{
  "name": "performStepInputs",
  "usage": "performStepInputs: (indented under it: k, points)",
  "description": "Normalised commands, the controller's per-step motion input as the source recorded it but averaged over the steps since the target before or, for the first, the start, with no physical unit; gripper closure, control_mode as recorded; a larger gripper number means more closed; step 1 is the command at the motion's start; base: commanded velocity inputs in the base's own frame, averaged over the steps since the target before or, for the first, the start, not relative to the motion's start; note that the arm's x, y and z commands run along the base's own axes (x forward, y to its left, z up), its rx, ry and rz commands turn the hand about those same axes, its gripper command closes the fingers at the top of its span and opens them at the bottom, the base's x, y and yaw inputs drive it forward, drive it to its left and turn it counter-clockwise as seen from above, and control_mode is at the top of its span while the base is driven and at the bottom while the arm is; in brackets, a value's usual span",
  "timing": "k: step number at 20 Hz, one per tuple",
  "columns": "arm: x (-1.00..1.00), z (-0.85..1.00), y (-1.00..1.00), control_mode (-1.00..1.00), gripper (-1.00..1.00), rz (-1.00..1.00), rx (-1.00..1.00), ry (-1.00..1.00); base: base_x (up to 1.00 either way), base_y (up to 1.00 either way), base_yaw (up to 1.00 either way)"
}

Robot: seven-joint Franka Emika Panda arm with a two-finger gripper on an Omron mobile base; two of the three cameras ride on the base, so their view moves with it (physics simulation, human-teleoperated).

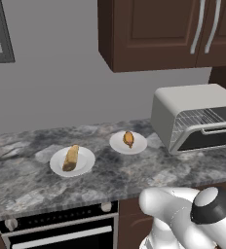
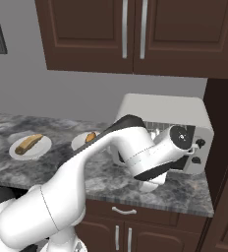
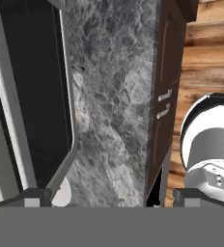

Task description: Open the toaster oven door. Place the baguette on the bottom rack in the toaster oven and place the chicken drumstick on the top rack.

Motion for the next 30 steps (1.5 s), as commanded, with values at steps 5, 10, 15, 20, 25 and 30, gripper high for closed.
performStepInputs:
  k: [5, 10, 15, 20, 25, 30]
  points:
    - [-0.01, 0.3, 0.03, -1.0, -1.0, 0.58, -0.26, -0.06, 0.0, 0.0, 0.0]
    - [0.15, 0.23, 0.04, -1.0, -1.0, 0.59, -0.22, 0.0, 0.0, 0.0, 0.0]
    - [0.49, 0.23, 0.06, -1.0, -1.0, 0.39, -0.17, 0.0, 0.0, 0.0, 0.0]
    - [0.58, 0.1, 0.04, -1.0, -1.0, 0.32, -0.19, 0.0, 0.0, 0.0, 0.0]
    - [0.55, -0.07, 0.02, -1.0, -1.0, 0.34, -0.17, 0.0, 0.0, 0.0, 0.0]
    - [0.5, -0.16, 0.02, -1.0, -1.0, 0.25, -0.1, 0.0, 0.0, 0.0, 0.0]
